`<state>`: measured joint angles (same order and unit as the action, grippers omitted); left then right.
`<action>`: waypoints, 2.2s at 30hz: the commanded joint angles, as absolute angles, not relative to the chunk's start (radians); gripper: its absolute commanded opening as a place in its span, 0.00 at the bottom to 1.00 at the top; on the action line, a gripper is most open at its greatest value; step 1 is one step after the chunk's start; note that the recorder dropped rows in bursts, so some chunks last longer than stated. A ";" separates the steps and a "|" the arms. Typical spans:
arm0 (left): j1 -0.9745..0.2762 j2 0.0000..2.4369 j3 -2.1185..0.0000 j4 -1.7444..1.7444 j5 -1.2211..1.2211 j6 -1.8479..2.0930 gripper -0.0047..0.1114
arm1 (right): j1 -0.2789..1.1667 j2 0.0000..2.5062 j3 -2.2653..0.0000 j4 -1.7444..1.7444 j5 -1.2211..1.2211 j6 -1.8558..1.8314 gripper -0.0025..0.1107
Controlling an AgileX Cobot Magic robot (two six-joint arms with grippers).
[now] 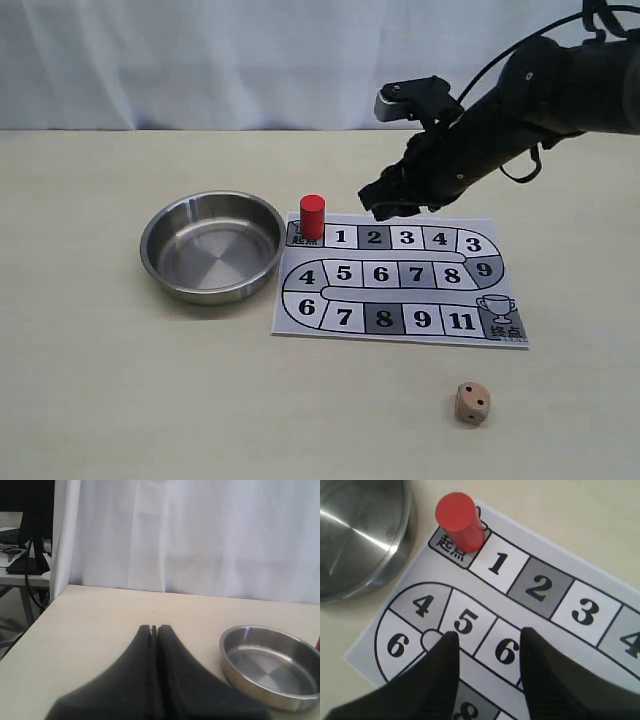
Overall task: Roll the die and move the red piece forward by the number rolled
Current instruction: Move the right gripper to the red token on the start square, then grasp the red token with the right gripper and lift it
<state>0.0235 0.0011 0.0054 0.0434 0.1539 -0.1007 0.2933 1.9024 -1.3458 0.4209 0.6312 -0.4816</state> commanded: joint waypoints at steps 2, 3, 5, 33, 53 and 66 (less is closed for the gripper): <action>0.024 0.000 0.000 0.044 0.144 -0.100 0.04 | 0.294 1.989 -1.456 0.458 0.629 -0.478 0.36; 0.024 0.000 0.000 0.044 0.144 -0.100 0.04 | 0.294 2.001 -1.469 0.468 0.629 -0.478 0.36; 0.024 0.000 0.000 0.044 0.144 -0.100 0.04 | 0.294 2.048 -1.527 0.494 0.642 -0.478 0.36; 0.024 0.000 0.000 0.044 0.142 -0.100 0.04 | 0.386 2.302 -1.779 0.526 0.523 -0.494 0.58; 0.024 0.000 0.000 0.044 0.144 -0.100 0.04 | 0.386 2.345 -1.779 0.542 0.550 -0.494 0.57; 0.024 0.000 0.000 0.044 0.144 -0.100 0.04 | 0.386 2.345 -1.779 0.531 0.550 -0.494 0.24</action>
<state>0.0235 0.0011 0.0054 0.0434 0.1539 -0.1007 0.3860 2.3478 -1.7775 0.5362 0.5496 -0.4850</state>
